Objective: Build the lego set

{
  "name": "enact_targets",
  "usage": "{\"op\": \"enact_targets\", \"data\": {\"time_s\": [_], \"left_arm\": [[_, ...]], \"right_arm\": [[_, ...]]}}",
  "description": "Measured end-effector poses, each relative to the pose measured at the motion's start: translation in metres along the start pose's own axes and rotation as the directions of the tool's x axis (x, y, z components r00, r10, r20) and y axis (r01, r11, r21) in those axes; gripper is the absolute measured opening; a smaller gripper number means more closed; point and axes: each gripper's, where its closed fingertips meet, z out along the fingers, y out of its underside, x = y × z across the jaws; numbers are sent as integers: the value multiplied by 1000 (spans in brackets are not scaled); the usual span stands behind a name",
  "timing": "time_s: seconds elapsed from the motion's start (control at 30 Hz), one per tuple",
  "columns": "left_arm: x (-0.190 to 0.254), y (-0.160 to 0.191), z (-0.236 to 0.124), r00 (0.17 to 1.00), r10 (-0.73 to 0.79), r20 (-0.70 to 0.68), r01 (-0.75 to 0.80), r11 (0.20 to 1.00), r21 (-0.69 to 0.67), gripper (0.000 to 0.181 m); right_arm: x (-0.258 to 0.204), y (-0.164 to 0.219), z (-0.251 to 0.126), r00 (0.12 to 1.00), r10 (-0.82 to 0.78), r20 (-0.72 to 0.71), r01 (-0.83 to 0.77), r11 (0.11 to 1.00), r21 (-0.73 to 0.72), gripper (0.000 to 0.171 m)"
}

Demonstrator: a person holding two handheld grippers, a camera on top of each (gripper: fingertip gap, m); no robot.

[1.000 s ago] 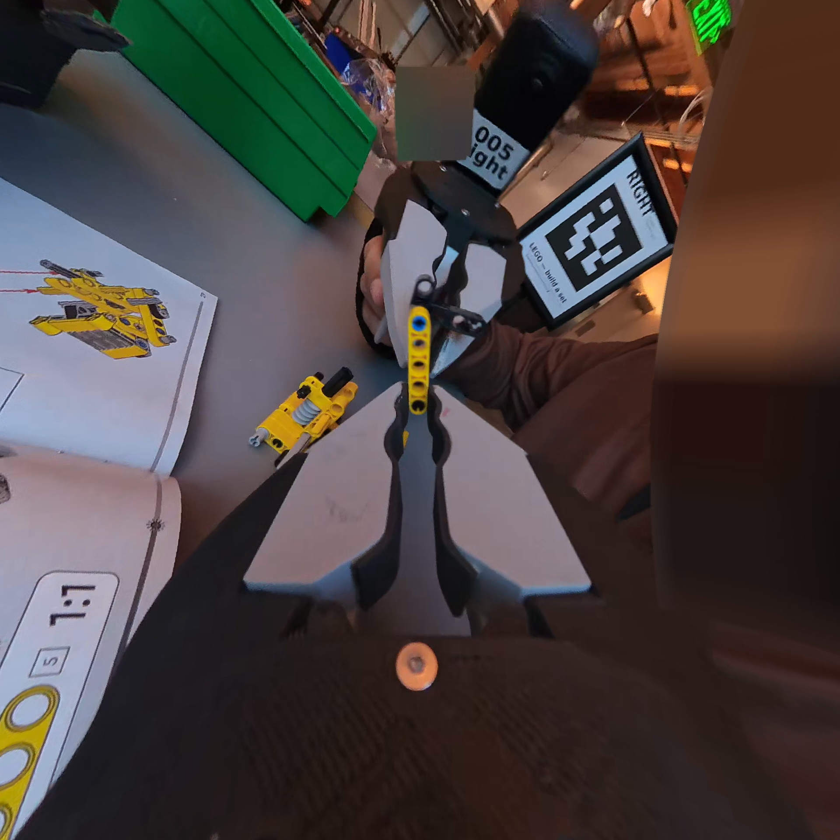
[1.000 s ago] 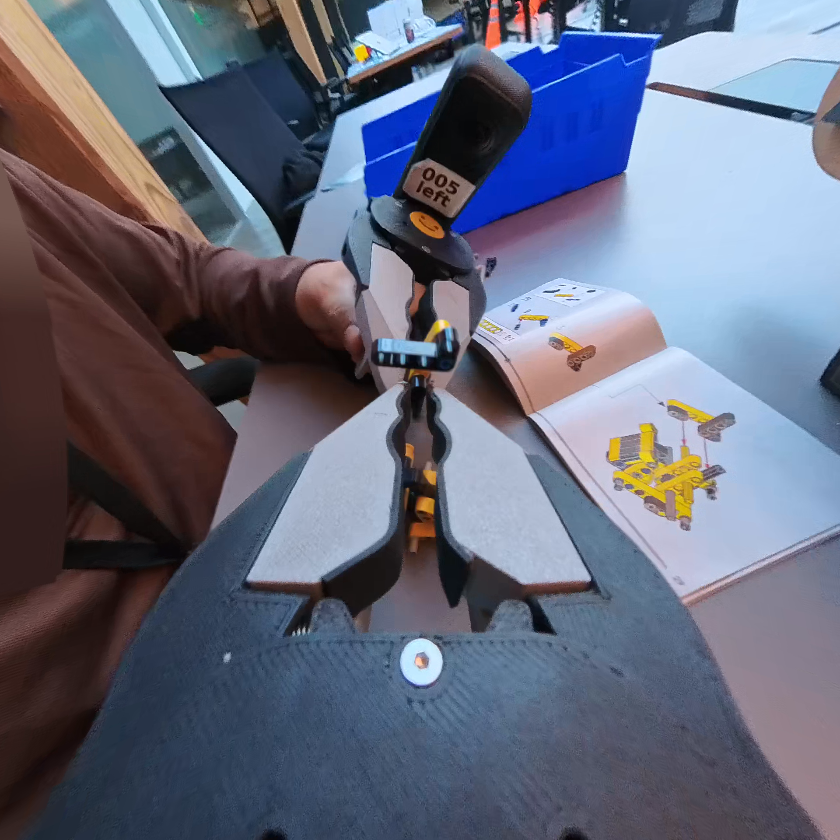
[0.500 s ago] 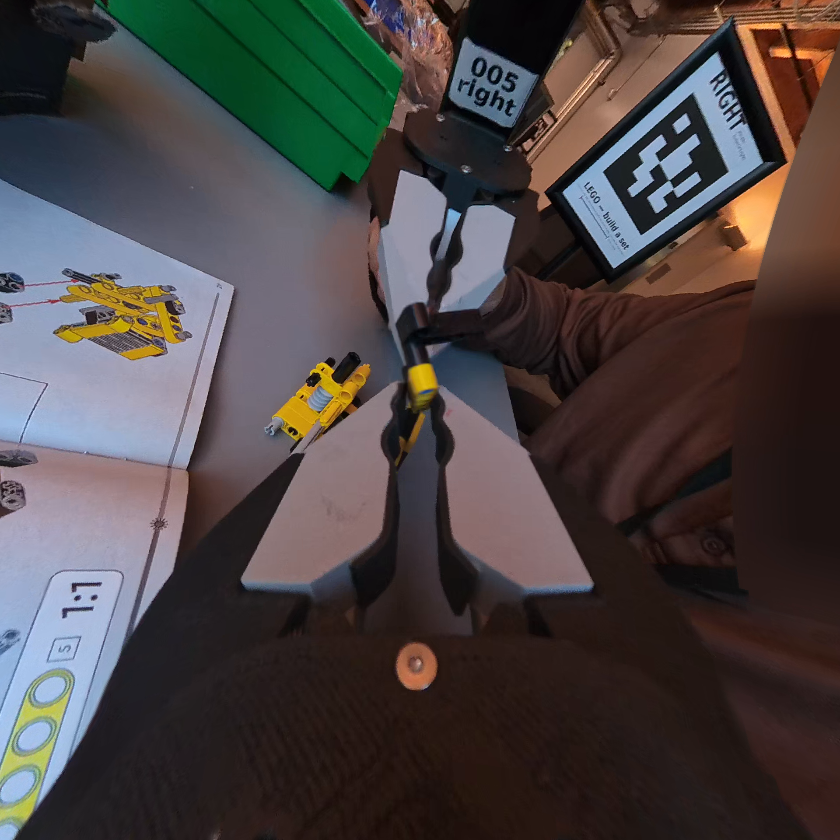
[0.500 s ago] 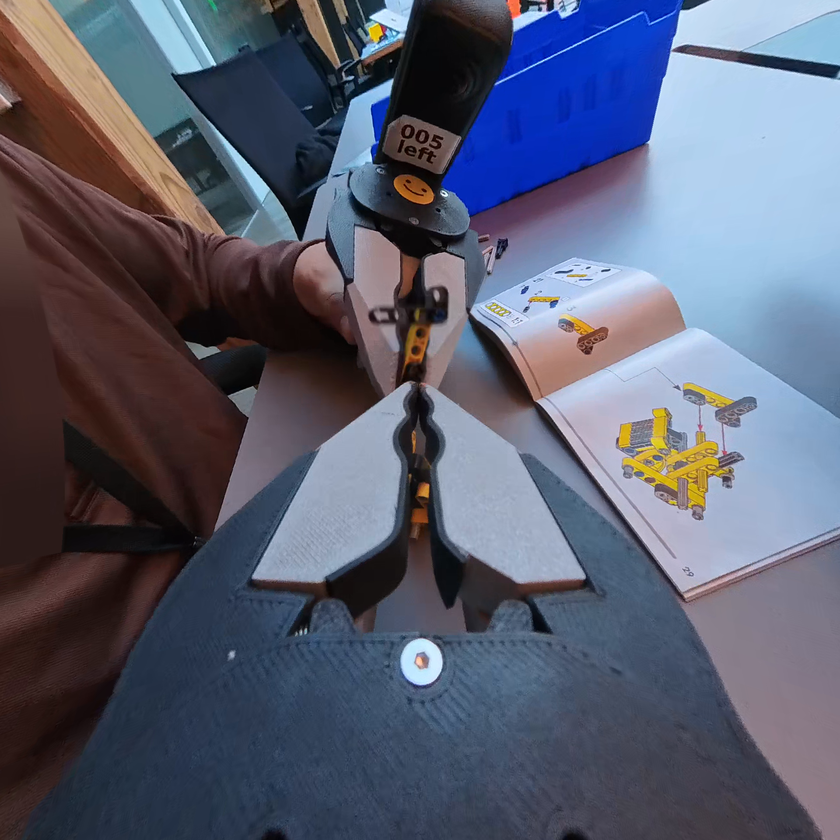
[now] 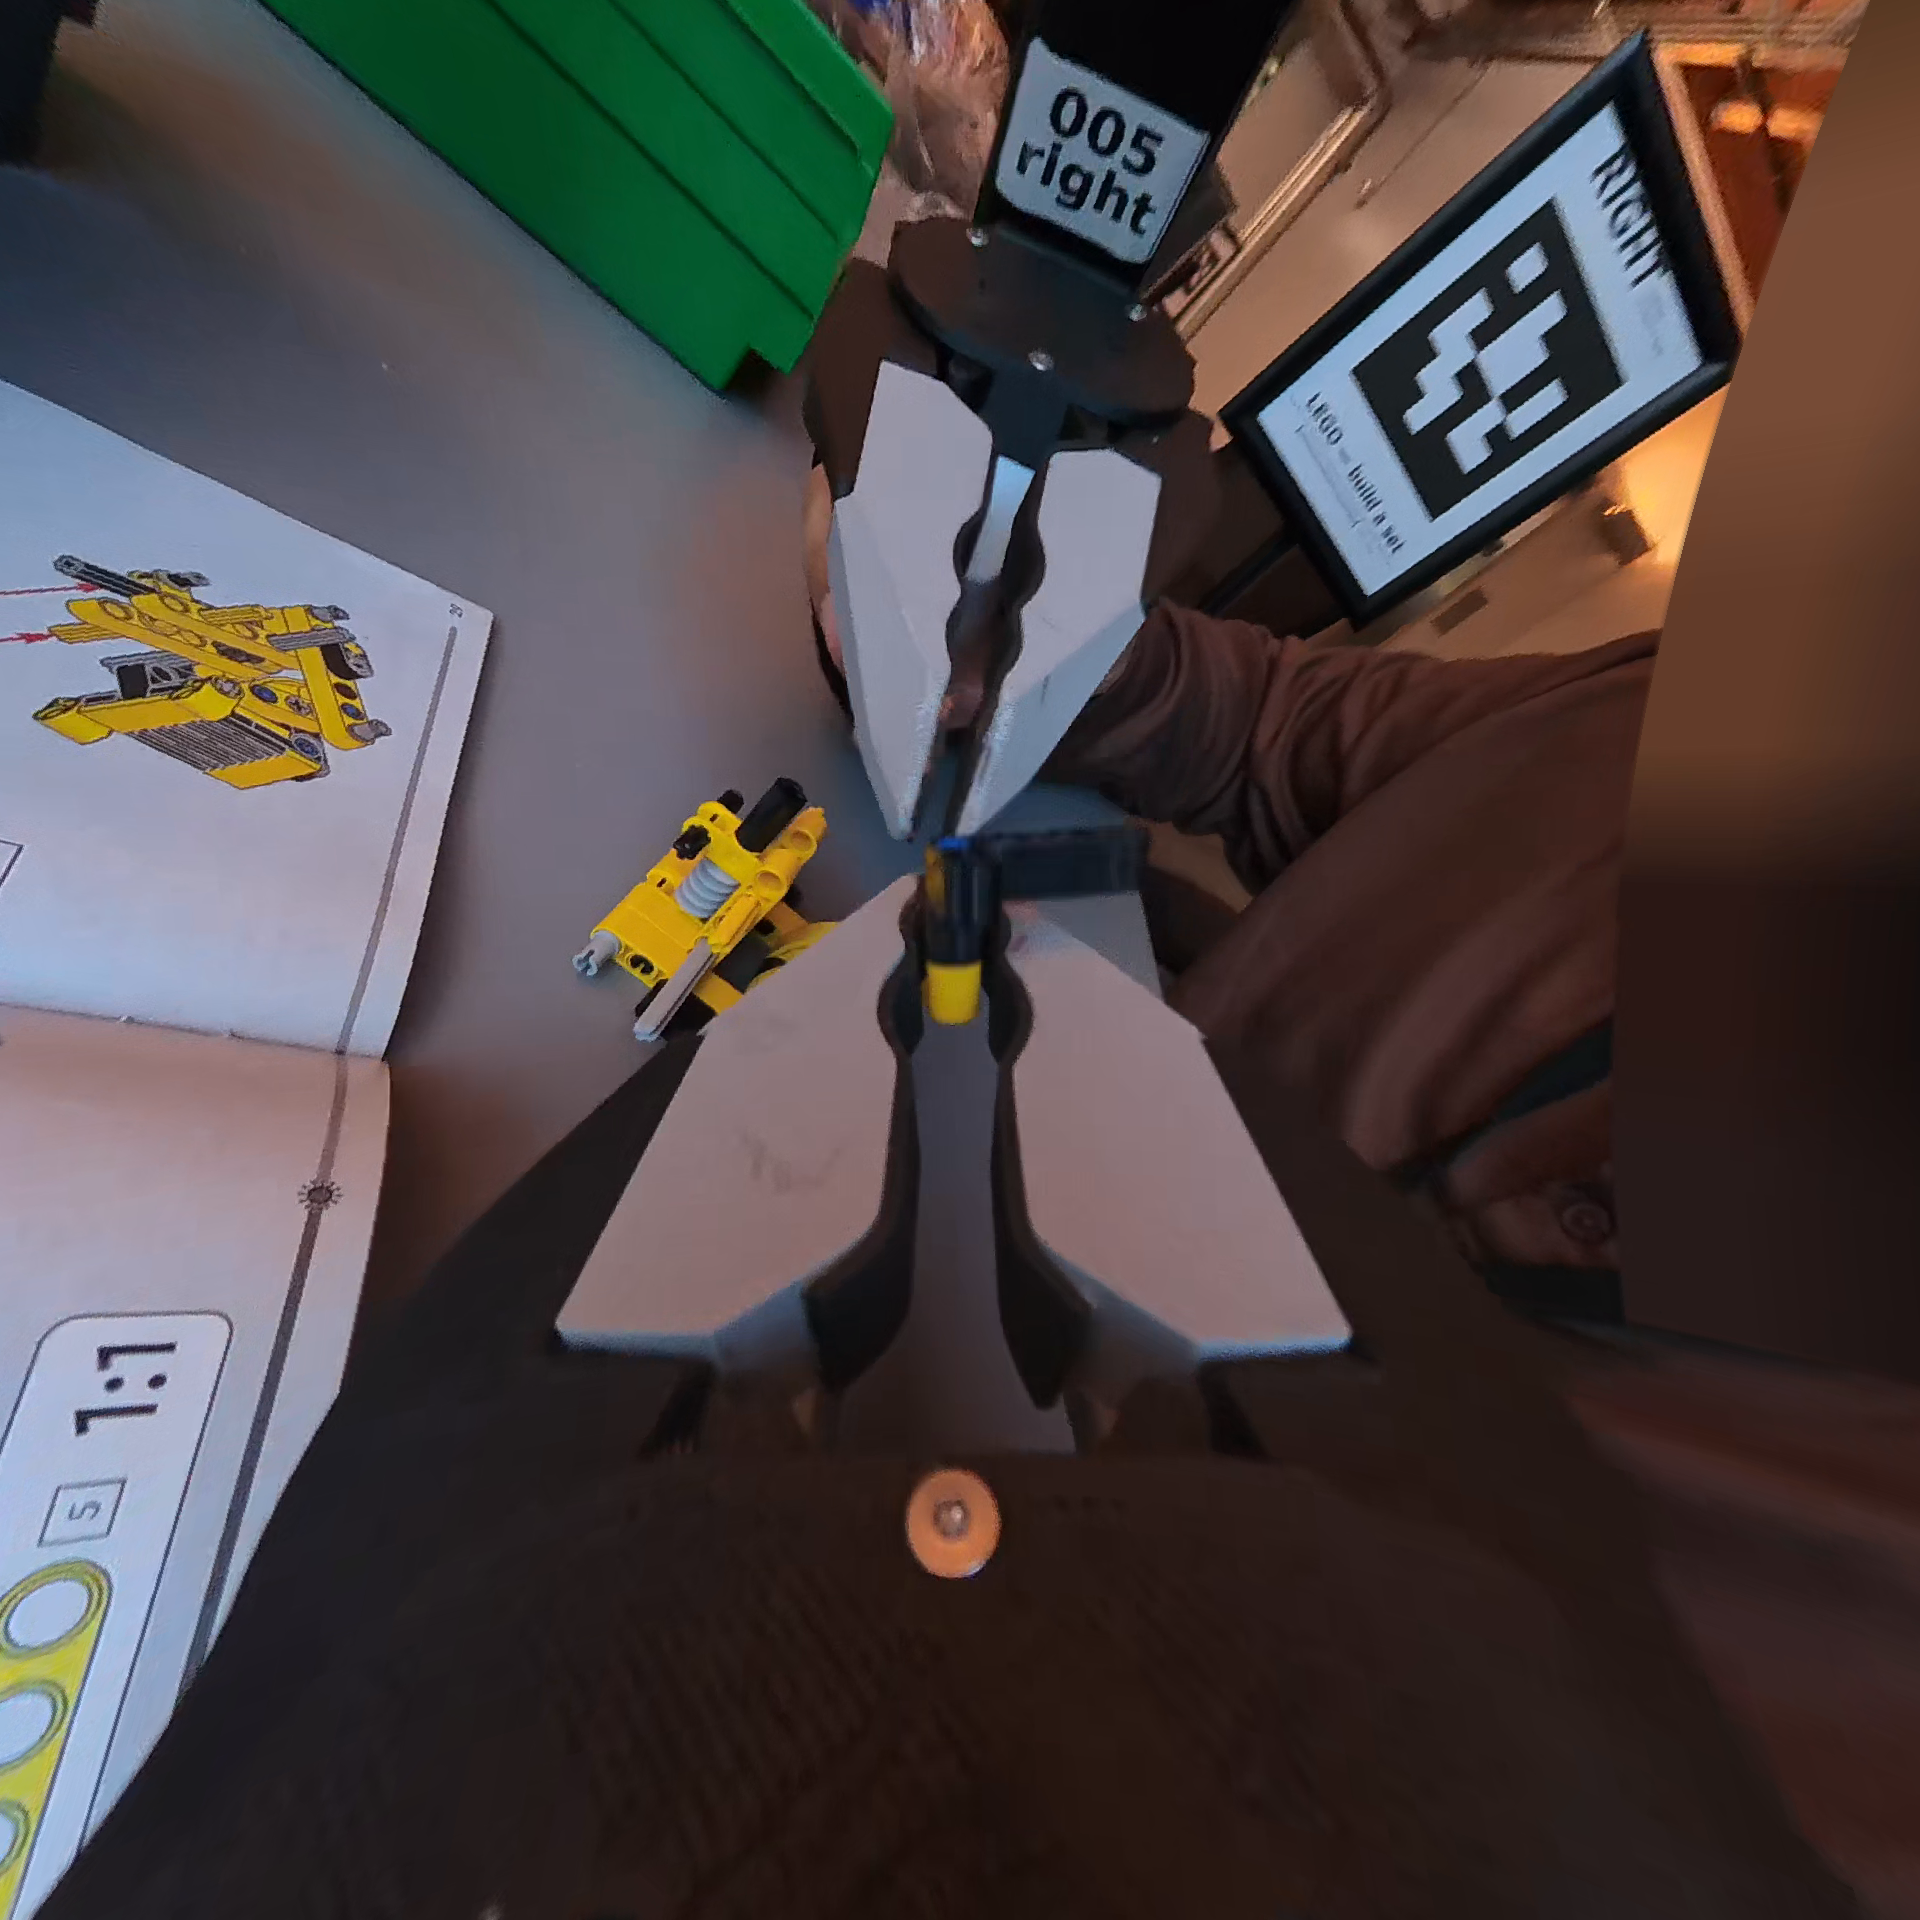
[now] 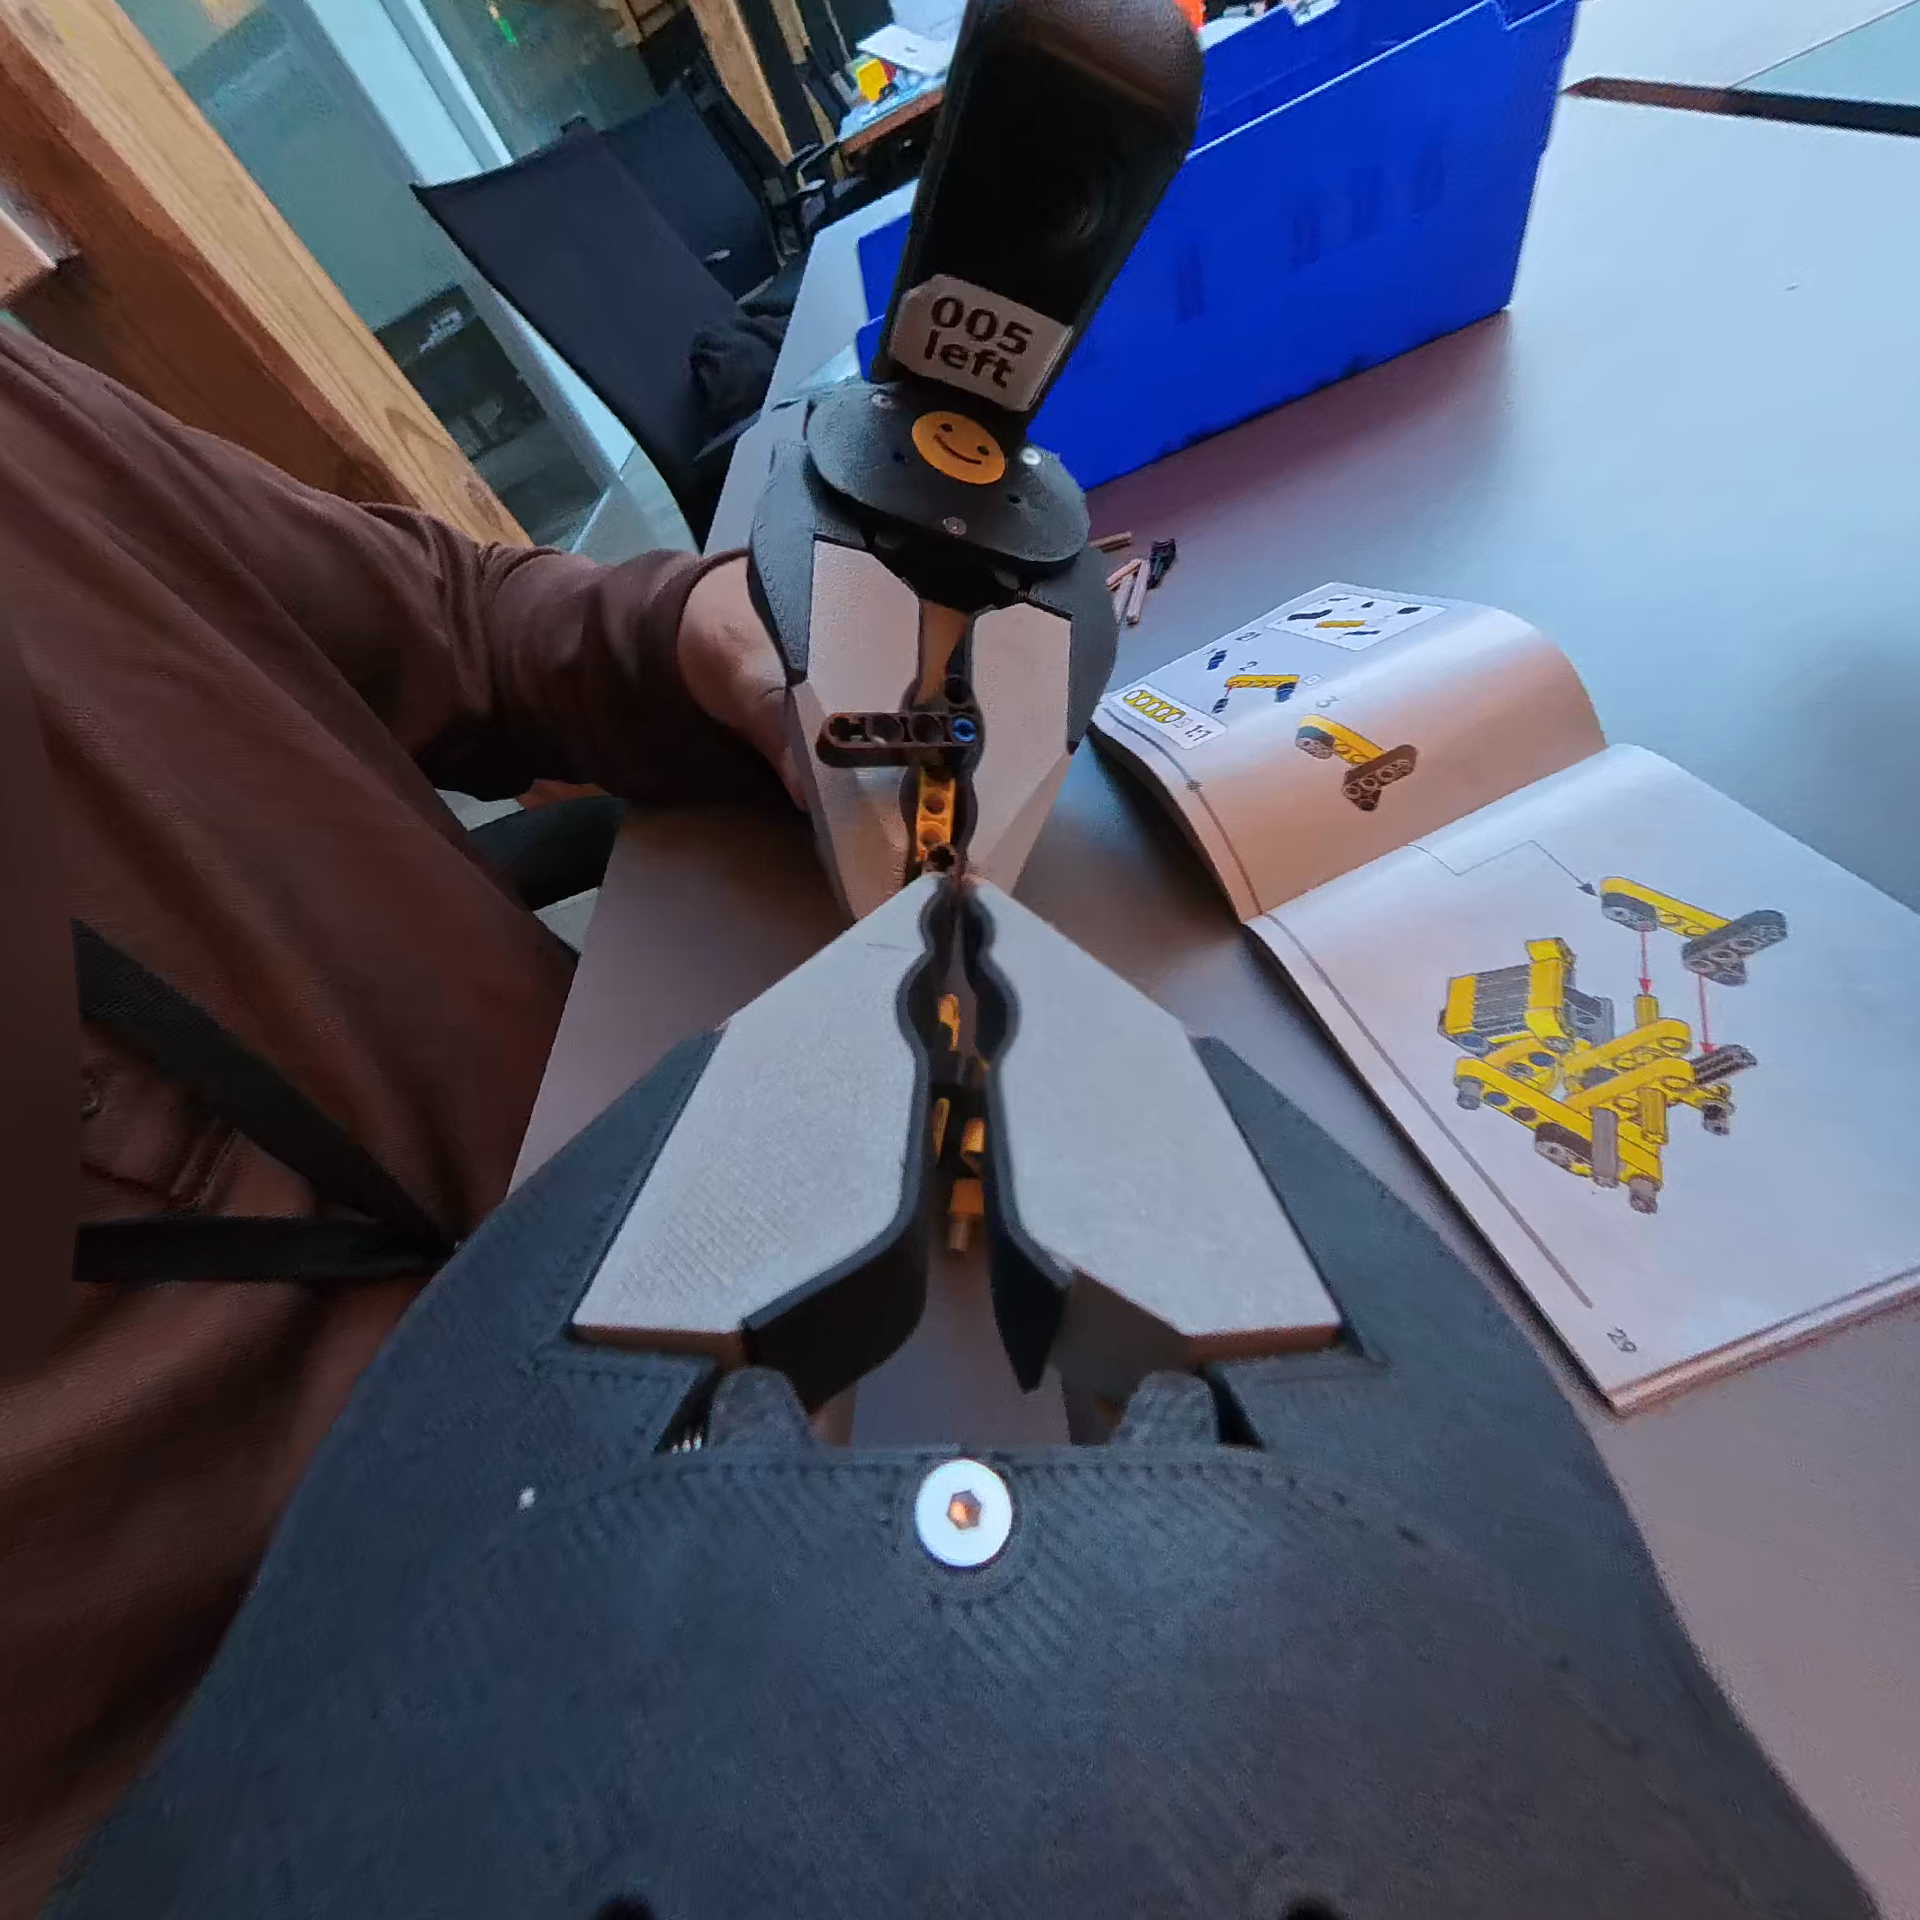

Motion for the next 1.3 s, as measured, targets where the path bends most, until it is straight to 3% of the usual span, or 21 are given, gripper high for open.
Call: {"op": "enact_targets", "data": {"time_s": [0.13, 0.23, 0.6, 1.03, 1.3], "left_arm": [[0, 5, 4, 999, 26, 26, -25, 999, -39, 5], [1, 4, 2, 999, 23, 23, -22, 999, -42, 5], [0, 6, 1, 998, 38, 49, -35, 998, -54, 5], [0, -15, -13, 1000, 21, 24, -23, 996, 85, 5], [2, -10, -13, 1000, 23, 12, -24, 996, 86, 6]], "right_arm": [[-3, 2, 1, 1000, -12, 12, 12, 1000, -16, 0], [-5, -3, -2, 999, 2, 37, -3, 1000, 11, 10], [-10, 4, 4, 998, -4, 70, 6, 1000, -29, 3], [0, -4, -9, 994, 77, 75, -80, 996, 39, 3], [-4, 0, -7, 991, 84, 102, -87, 996, 26, 2]]}}
